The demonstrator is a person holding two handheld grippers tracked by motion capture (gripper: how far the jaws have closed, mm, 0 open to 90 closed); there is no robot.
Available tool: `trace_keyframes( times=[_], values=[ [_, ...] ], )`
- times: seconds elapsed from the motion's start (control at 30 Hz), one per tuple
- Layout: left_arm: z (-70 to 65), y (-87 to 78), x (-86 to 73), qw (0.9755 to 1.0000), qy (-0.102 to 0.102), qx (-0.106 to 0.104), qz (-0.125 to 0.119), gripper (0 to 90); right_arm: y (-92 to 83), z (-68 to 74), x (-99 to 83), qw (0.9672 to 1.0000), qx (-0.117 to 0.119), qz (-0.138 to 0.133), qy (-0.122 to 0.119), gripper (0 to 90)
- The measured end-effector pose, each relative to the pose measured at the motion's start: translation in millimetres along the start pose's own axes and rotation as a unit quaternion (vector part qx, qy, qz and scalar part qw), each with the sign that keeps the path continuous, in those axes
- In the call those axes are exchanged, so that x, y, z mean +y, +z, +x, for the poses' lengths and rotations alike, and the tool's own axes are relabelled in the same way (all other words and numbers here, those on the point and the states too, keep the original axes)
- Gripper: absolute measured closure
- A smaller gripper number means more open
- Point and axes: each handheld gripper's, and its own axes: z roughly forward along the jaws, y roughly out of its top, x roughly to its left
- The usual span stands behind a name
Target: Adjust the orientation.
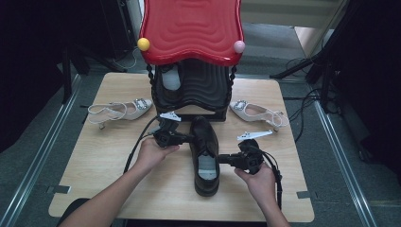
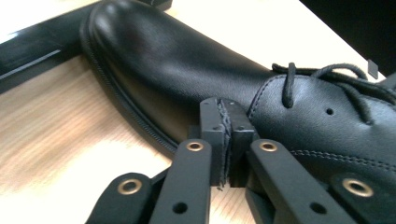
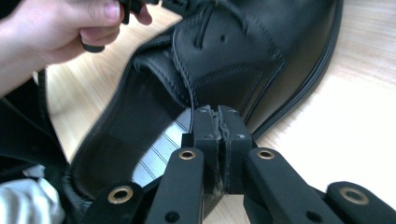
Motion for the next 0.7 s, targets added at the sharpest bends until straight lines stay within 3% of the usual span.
trace_keyframes(
  times=[0.07, 0.13, 0.33, 0.47, 0.57, 0.67, 0.7],
  values=[
    [-0.6, -7.4, 2.9, 1.0, 0.001, 0.004, -0.004, 85.2, -6.9, 1.2, 1.7, 0.9999, -0.009, -0.008, 0.007, 86.7],
    [-2.3, -16.2, 6.2, 0.9999, 0.0, -0.007, -0.01, 82.7, -13.5, 4.7, 4.8, 0.9998, -0.014, -0.007, 0.01, 83.8],
    [-17.7, -44.4, 18.9, 0.9991, 0.037, -0.022, 0.001, 70.3, -22.2, 20.4, 14.0, 0.9998, -0.011, 0.005, 0.014, 76.9],
    [-24.0, -62.8, 29.3, 0.9985, 0.043, -0.034, -0.001, 69.2, -16.8, 36.2, 21.8, 0.9995, -0.009, 0.03, 0.008, 75.3],
    [-25.4, -75.9, 39.1, 0.9983, 0.032, -0.048, -0.011, 68.5, -8.3, 45.7, 27.5, 0.9989, -0.002, 0.045, 0.008, 72.3],
    [-25.2, -88.6, 49.8, 0.9976, 0.03, -0.061, -0.014, 70.0, 2.7, 52.0, 32.3, 0.9973, 0.008, 0.069, 0.023, 68.2],
    [-25.0, -92.1, 53.4, 0.9974, 0.028, -0.066, -0.008, 74.8, 6.3, 53.7, 33.0, 0.9966, 0.011, 0.076, 0.029, 68.0]
  ],
)
